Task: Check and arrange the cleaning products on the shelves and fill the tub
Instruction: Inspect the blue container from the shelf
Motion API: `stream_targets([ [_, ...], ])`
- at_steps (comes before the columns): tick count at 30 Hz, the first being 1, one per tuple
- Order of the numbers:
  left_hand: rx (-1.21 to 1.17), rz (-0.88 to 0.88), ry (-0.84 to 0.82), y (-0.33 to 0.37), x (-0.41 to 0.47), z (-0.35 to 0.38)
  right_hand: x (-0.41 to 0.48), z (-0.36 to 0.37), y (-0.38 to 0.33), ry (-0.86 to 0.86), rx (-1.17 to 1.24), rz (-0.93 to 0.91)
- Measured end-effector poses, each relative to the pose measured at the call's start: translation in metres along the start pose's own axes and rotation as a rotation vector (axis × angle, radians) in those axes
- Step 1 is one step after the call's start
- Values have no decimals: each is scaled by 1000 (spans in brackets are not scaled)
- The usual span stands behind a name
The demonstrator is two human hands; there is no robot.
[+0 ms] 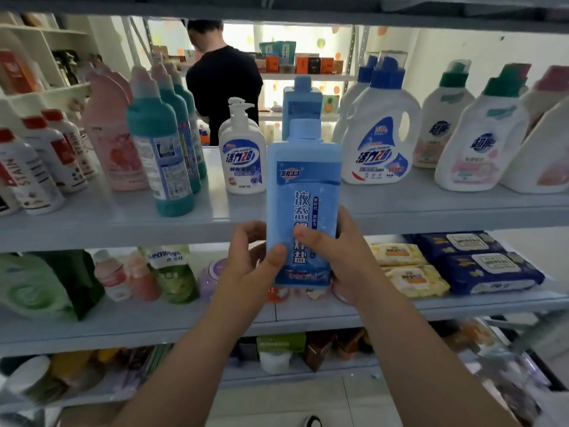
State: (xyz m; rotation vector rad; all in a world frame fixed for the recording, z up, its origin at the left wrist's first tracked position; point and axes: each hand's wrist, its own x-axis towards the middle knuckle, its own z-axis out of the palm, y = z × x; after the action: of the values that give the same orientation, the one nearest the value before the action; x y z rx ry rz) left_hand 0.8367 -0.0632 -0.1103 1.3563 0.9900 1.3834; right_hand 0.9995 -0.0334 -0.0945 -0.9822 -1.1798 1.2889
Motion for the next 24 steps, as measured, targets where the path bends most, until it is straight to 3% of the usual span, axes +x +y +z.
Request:
stream_targets([
  [10, -28, -129, 148, -27, -41, 13, -46, -13, 20, 0, 244, 121],
  [15, -227, -348, 77, -24, -58, 44, -67, -40, 19, -109, 422, 310],
  [19, -198, -494, 61, -17, -73, 78, -83, -67, 16, -115, 534, 383],
  [22, -145, -552, 18, -18, -85, 102, -96, -90, 19, -112, 518, 377],
  [24, -129, -552, -9, -17, -92, 116, -101, -100, 21, 7, 451, 308],
])
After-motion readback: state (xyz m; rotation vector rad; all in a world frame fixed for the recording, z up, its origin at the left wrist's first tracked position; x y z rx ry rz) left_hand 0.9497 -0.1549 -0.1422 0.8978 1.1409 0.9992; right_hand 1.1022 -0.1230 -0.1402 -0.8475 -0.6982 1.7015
